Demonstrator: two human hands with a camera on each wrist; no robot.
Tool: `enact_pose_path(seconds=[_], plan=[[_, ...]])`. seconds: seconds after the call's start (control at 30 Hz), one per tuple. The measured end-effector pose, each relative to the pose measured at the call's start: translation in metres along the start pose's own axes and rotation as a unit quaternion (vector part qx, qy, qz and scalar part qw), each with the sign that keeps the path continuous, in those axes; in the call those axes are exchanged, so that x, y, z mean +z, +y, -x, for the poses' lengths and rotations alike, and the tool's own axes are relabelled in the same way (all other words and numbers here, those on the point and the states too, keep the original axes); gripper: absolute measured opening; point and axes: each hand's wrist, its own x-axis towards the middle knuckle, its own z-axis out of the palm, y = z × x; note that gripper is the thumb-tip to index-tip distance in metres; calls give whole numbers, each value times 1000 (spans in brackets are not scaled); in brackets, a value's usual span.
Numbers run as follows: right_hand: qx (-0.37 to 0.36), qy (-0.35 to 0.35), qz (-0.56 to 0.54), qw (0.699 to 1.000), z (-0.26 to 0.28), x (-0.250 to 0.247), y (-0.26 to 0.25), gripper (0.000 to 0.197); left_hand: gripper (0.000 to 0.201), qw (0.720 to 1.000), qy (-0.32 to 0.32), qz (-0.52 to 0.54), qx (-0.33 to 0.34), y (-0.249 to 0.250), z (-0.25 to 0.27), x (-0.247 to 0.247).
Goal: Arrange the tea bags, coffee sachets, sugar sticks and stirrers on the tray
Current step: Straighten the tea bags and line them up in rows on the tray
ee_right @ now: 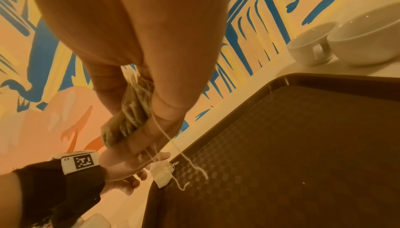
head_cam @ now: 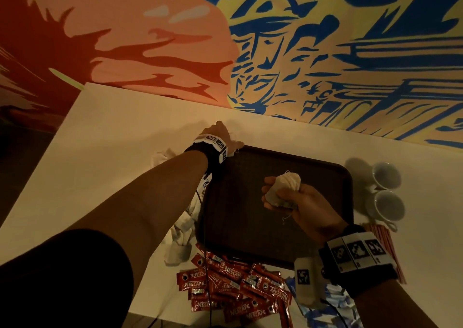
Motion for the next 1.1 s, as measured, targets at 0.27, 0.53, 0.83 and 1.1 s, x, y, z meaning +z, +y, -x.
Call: enact_pose_path(seconds=[0.27, 0.53, 0.83, 1.1], plan=[[-1, -7, 24, 1000, -3, -1, 4, 29, 76, 997, 20, -67, 41, 14, 1, 2], [-2, -6, 22, 1000, -7, -3, 7, 28, 61, 994, 8, -83, 67, 19, 5, -6], [-1, -12, 18, 1000, -6, -5, 6, 29, 67, 996, 2, -70, 56, 16, 3, -6], [-16, -13, -10, 1000, -2, -5, -9, 31, 84, 999, 50, -3, 18, 11, 26, -32]])
